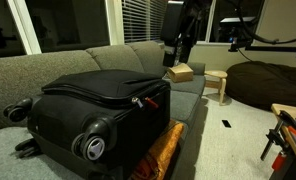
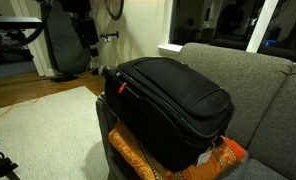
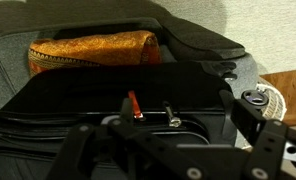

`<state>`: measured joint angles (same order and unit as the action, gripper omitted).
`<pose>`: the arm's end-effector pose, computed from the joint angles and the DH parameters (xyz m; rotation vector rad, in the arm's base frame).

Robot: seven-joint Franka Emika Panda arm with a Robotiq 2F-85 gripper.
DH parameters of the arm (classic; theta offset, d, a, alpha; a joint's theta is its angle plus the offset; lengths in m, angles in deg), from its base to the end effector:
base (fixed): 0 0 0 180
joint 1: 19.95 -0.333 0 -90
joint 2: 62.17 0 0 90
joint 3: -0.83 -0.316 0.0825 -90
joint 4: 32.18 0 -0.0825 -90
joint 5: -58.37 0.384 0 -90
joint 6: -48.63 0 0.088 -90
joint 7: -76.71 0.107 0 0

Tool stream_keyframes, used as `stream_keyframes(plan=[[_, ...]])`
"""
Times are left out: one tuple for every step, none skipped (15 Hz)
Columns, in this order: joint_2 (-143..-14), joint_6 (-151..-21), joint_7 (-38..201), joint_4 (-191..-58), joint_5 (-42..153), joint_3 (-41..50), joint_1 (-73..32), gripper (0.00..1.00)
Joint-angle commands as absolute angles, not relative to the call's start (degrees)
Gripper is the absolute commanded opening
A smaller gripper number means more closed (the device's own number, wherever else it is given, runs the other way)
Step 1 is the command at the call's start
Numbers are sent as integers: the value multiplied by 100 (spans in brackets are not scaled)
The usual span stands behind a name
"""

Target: Pull the zipper on the suitcase to open

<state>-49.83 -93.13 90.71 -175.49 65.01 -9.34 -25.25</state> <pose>0.4470 0.1233 0.3797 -3.0414 0.0901 -0.2588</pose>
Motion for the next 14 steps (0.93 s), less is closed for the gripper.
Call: stream_keyframes(plan=[[-5338, -9464, 8853, -17378, 6836, -794, -2640, 100], [-5419, -9465, 8836, -17339, 6880, -794, -2636, 100], [-5507, -9482, 8831, -17310, 6902, -795, -2628, 100], [-5575, -9493, 8818, -17288, 6936, -794, -2629, 100], [-5637, -9508, 8819, -17278, 6971, -797, -2630, 100], [-5707, -9524, 8805, -17256, 7014, -797, -2632, 100], [-5781, -9537, 8787, -17240, 7051, -801, -2633, 100], [-5844, -9551, 8757, -17222, 7093, -801, -2632, 100], [-5920, -9570, 8730, -17203, 7119, -801, -2628, 100], [-5974, -9586, 8703, -17183, 7145, -800, -2625, 100], [-6037, -9606, 8662, -17163, 7177, -799, -2623, 100], [-6070, -9646, 8631, -17168, 7209, -804, -2624, 100], [-6122, -9708, 8607, -17162, 7214, -805, -2620, 100], [-6161, -9757, 8569, -17157, 7232, -806, -2618, 100]])
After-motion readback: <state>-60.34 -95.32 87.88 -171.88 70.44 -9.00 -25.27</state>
